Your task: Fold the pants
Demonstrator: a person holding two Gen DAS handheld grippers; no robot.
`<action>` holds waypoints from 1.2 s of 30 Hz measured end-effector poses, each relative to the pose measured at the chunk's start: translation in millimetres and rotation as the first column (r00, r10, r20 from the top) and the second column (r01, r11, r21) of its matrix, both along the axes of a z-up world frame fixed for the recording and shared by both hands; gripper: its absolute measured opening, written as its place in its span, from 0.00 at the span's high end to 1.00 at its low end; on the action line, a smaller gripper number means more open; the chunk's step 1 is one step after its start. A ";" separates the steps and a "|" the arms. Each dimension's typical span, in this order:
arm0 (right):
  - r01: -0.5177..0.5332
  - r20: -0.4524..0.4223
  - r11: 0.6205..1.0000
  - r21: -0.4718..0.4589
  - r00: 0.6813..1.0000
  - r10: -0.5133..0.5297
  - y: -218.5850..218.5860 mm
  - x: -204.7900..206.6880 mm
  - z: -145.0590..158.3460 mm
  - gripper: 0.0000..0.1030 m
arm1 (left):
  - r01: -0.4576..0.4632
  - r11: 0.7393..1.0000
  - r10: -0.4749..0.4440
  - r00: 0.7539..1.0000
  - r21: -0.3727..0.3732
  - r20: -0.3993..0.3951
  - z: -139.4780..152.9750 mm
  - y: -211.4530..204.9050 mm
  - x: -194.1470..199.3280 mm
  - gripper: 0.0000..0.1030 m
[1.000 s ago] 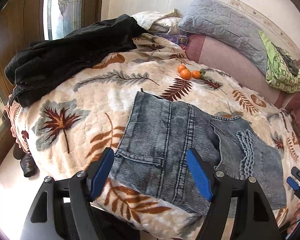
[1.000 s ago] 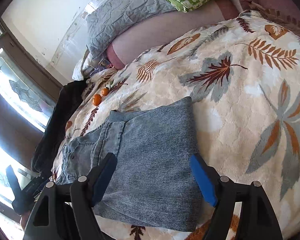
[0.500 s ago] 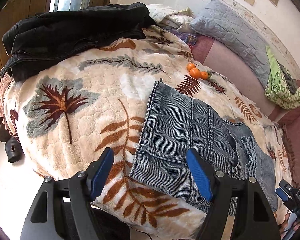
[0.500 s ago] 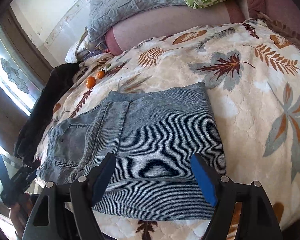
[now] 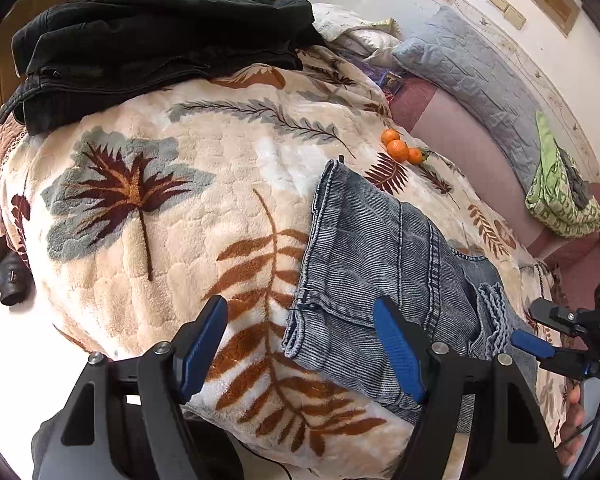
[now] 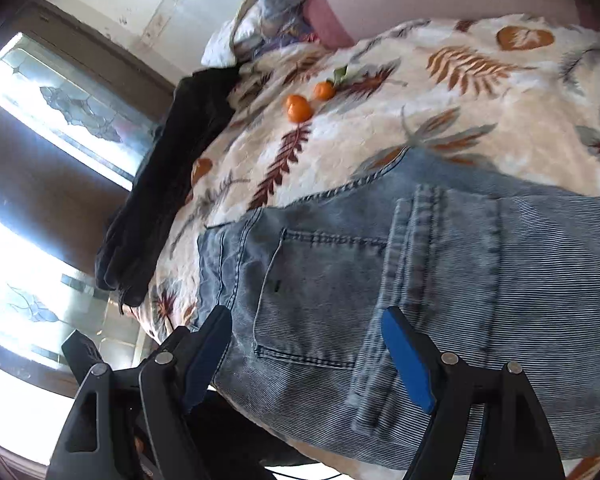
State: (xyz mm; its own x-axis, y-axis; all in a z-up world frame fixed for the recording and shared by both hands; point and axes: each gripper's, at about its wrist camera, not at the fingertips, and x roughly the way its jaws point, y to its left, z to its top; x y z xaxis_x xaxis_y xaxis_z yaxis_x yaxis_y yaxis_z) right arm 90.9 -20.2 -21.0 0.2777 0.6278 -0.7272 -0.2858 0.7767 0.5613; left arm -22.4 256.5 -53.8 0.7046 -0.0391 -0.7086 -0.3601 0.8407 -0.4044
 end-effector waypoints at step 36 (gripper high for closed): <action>-0.106 -0.114 0.994 -0.020 0.988 0.103 35.8 43.2 -41.9 0.00 | 0.033 0.882 -0.075 0.995 -0.470 -0.072 -17.5 11.3 29.4 0.83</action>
State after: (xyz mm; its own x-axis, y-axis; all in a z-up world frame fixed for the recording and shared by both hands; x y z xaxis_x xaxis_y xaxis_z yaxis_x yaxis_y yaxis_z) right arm 134.2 15.6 -62.9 0.1268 0.6298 -0.7664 -0.3024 0.7604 0.5748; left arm 7.0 267.8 -71.3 0.6294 -0.4168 -0.6559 -0.3706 0.5809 -0.7247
